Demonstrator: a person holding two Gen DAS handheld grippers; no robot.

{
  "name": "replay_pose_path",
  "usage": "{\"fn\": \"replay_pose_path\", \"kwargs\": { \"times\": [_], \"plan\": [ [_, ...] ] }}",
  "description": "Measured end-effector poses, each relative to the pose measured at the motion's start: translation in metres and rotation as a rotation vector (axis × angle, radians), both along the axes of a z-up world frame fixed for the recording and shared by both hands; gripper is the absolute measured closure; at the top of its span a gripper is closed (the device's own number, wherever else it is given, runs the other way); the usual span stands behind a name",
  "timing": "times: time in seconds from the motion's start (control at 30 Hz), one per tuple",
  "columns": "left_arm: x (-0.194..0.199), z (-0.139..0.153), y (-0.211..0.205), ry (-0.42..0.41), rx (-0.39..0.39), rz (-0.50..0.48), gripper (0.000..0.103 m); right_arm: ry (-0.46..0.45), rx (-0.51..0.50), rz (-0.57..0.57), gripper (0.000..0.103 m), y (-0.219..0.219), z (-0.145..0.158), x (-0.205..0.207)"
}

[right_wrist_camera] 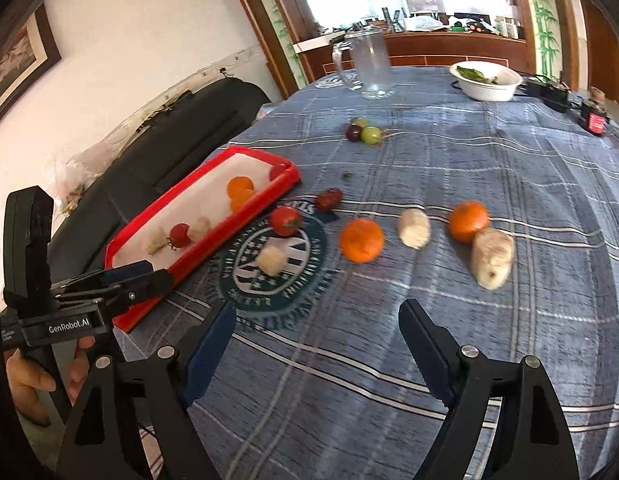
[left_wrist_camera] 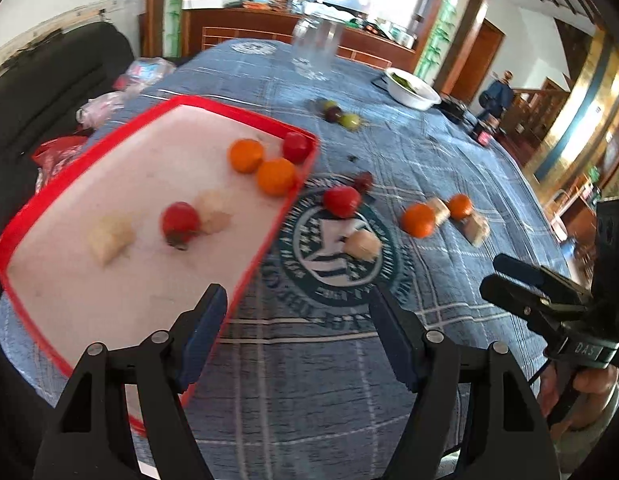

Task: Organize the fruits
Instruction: 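Withdraw both tools from the tray back over the table, then grasp a small cream cube with the left tool while the right tool grasps a mandarin orange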

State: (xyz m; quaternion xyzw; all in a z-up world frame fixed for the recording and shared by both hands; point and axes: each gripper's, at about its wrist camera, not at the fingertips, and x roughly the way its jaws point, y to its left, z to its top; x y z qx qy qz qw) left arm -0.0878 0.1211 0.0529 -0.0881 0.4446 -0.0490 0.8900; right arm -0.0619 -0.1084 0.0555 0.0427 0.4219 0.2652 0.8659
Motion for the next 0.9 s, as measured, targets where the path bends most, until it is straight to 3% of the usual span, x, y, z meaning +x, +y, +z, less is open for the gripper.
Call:
{"fn": "replay_pose_path", "kwargs": {
  "times": [0.5, 0.6, 0.8, 0.9],
  "plan": [
    [0.015, -0.023, -0.031, 0.036, -0.004, -0.063, 0.03, 0.012, -0.009, -0.161, 0.018, -0.053, -0.005, 0.017],
    [0.022, -0.027, -0.034, 0.041, -0.003, -0.061, 0.03, 0.012, 0.013, -0.146, 0.018, -0.053, -0.003, 0.02],
    [0.033, -0.027, -0.04, 0.032, 0.018, -0.079, 0.03, -0.031, -0.081, -0.167, 0.018, -0.047, -0.005, 0.027],
    [0.038, -0.029, -0.043, 0.027, 0.029, -0.087, 0.03, -0.001, -0.043, -0.16, 0.019, -0.048, -0.008, 0.033]
  ]
}}
